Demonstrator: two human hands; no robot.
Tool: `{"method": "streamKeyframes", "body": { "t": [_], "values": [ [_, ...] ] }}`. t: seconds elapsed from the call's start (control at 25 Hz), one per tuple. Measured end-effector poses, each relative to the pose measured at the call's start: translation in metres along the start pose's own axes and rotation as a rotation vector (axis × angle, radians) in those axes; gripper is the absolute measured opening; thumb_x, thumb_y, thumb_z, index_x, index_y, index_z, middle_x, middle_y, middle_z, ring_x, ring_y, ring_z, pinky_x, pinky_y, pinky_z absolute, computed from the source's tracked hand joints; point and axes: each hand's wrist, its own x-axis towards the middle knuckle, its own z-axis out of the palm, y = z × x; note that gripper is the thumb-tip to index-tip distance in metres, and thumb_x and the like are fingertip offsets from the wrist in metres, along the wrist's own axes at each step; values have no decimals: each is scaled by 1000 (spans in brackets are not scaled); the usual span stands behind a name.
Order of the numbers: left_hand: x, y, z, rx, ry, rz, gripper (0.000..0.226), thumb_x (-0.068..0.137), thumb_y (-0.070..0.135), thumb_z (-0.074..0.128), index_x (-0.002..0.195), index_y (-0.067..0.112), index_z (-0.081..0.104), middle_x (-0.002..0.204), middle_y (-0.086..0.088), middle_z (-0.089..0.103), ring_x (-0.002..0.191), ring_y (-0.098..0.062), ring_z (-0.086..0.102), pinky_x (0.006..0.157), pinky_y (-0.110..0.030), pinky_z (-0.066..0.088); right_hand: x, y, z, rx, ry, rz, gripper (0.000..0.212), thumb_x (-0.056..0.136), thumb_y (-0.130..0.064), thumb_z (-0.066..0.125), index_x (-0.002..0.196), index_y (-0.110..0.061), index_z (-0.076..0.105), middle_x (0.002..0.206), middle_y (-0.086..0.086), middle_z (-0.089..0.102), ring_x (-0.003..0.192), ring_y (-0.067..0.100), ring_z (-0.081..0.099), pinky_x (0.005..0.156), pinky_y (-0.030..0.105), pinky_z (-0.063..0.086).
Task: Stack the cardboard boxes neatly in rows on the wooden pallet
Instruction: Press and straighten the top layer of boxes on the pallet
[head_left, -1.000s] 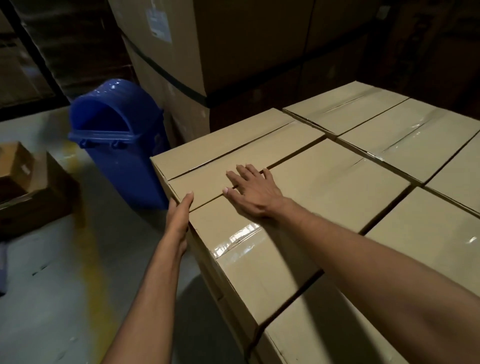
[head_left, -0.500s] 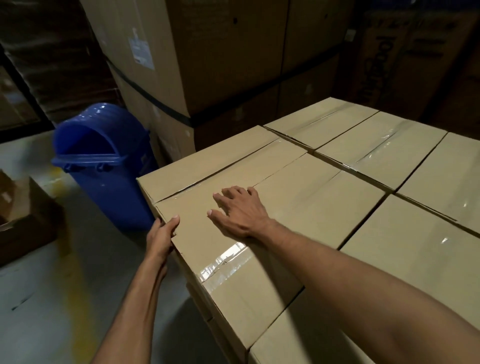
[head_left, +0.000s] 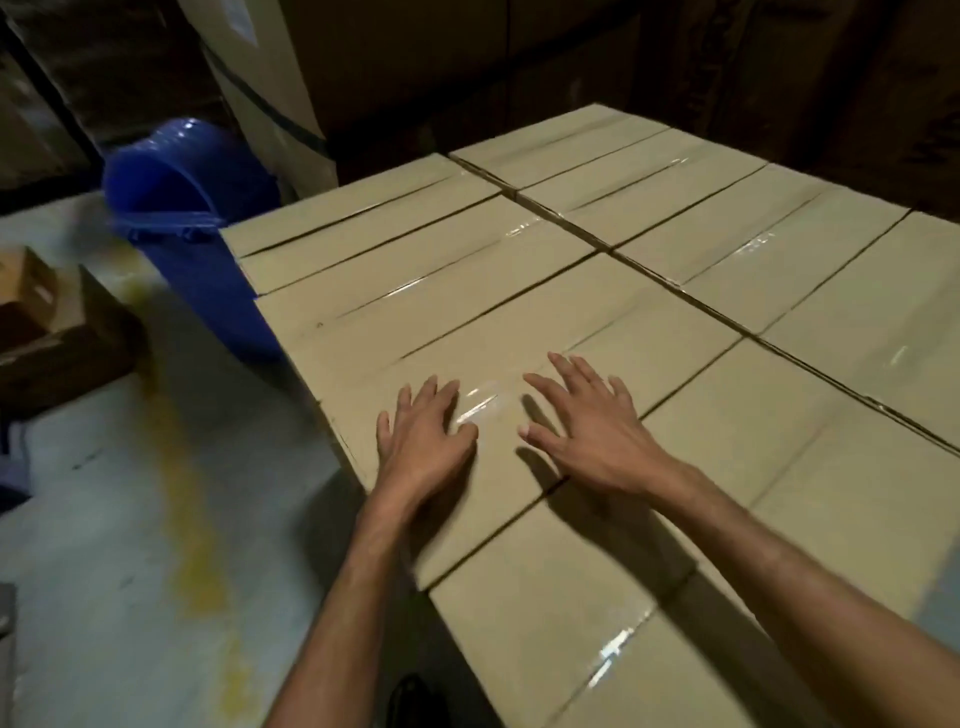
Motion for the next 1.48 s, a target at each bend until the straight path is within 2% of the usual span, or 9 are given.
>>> {"method": "streamKeyframes", "body": {
  "t": [0.2,0.44,0.6,0.76,0.96,1.08,1.24,1.32,1.48],
  "values": [
    [-66,58,56,162,105,-97,57,105,42,39,160,29,29,171,1,14,158,-25,5,126,-54,2,-85,50,7,-78,-46,-11,72,100,-73,12,163,-36,12,173,-1,0,159,21,-4,126,54,1],
    [-174,129,94,91,53,-16,62,104,47,41,161,33,24,171,5,11,158,-21,6,126,-54,5,-159,104,-23,-34,19,-44,54,105,-56,33,155,-34,36,172,-1,11,159,20,3,126,54,6],
    [-208,138,134,238,30,-78,62,107,53,31,163,34,13,172,4,0,158,-24,-4,126,-57,0,-204,133,-24,-76,-93,-27,63,106,-61,20,162,-33,18,172,2,5,159,27,-1,125,56,4],
    [-237,173,151,166,157,-166,60,106,47,42,160,29,25,170,-2,17,157,-27,11,126,-55,11,-204,162,-64,136,-83,-202,53,108,-53,35,152,-26,45,167,4,27,154,24,22,123,48,19],
    [-230,254,198,151,163,-49,63,102,51,49,158,27,34,166,-2,30,154,-25,22,124,-51,20,-207,312,-102,37,140,-182,45,108,-46,36,142,-25,57,162,1,39,152,20,29,124,49,20],
    [-202,313,249,219,123,-25,75,97,61,52,161,31,26,168,-1,24,155,-25,18,124,-53,19,-210,395,-114,37,89,-229,59,104,-61,32,149,-27,49,167,1,29,155,18,18,126,52,13],
    [-168,372,311,476,75,-68,74,101,57,48,163,34,13,171,0,12,157,-34,8,127,-54,14,-202,470,-121,-209,-91,-358,91,91,-87,23,164,-34,10,172,-1,-1,159,21,-2,126,53,1],
    [-165,382,324,577,123,-109,71,103,55,42,163,33,9,171,-2,12,156,-37,10,127,-52,17,-188,485,-117,-316,-71,-452,82,97,-79,26,163,-39,-3,172,1,-7,159,25,-5,127,55,4],
    [-163,379,329,638,129,-113,71,103,57,36,162,33,6,170,-1,13,156,-36,13,126,-50,20,-171,494,-111,-297,7,-520,72,105,-39,46,162,-41,2,172,2,1,158,28,1,127,51,5]
  ]
}}
